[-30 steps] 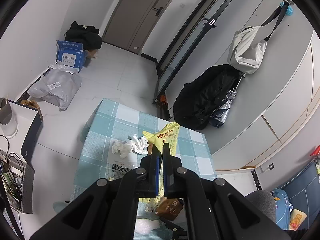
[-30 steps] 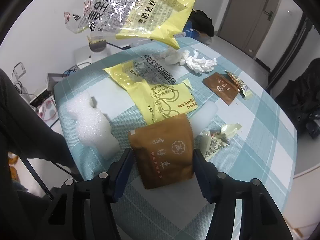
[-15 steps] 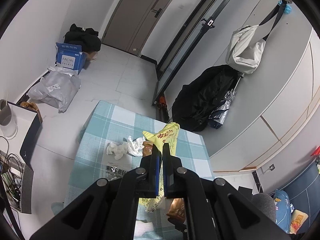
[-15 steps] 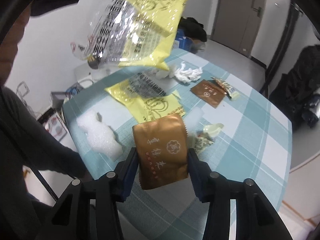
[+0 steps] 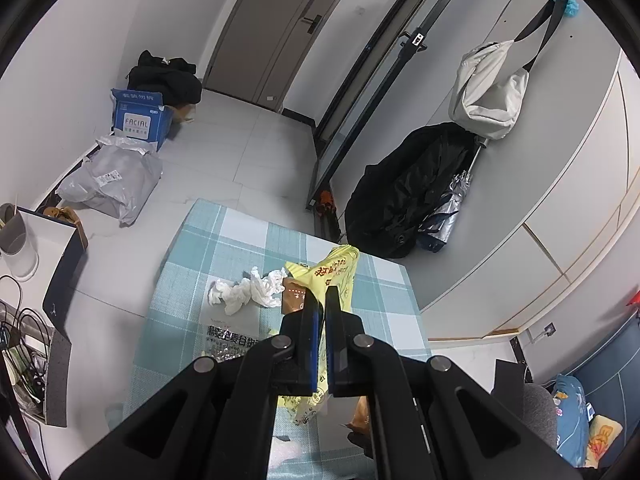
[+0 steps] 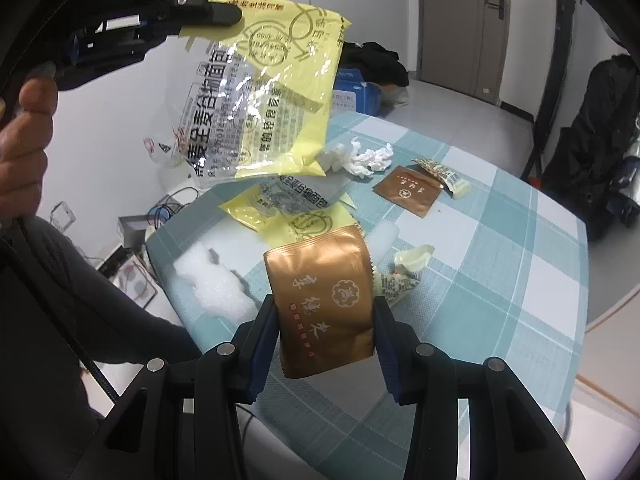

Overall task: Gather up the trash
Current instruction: 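Carry the bag and packet in both tools over the grey trash bin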

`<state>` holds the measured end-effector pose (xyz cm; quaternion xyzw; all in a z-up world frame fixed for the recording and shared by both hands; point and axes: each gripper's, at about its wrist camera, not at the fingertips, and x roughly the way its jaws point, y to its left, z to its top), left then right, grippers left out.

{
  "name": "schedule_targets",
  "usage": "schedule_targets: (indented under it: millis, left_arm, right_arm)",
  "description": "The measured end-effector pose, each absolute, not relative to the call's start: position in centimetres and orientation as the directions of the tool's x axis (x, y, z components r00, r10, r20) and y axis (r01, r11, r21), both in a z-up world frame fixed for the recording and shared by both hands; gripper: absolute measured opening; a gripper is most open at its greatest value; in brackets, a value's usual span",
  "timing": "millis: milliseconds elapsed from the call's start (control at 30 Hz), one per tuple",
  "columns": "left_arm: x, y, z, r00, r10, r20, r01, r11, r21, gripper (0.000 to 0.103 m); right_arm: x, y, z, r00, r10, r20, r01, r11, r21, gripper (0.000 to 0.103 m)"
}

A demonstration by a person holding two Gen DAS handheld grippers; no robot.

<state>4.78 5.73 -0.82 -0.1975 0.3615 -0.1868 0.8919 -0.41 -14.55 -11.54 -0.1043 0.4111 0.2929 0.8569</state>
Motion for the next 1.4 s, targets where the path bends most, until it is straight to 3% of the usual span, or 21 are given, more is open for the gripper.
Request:
schedule_targets:
  millis: [533,1033,1200,1400]
  left_arm:
    - [5.2,2.9,1.5,0.655,-0.512,-0.555,0.245,0.839,-0.485,0.0]
    - [7.3,-9.7,5.4,0.533,-0.659,-0.53,0.435,0.751,-0.497,0.0]
    - [8.1,-15.5,4.9,0.46,-0.7,-0.547,0.496,0.713,-0.496,0.0]
    - [8.8,-22.8,1.7,0.347,-0.701,-0.623,0.556,0.689,-0.466,0.0]
  right_arm:
    - [-1.0,-18.6,-4.9,0.593,0.48,-0.646,-0.543,0.831,0.119,0.044]
    - [-0.4,-34.3,6.4,0.786,0.38,-0.488,-0.342,0.924,0.17,0.044]
    - [-0.8,-40.7,7.2,0.822,0.31,-0.477,-0.233,0.948,0.216,0.044]
    - [-1.3,-47.8,4.2,0.822,0.221,-0.524,-0.08,0.957,0.279,0.044]
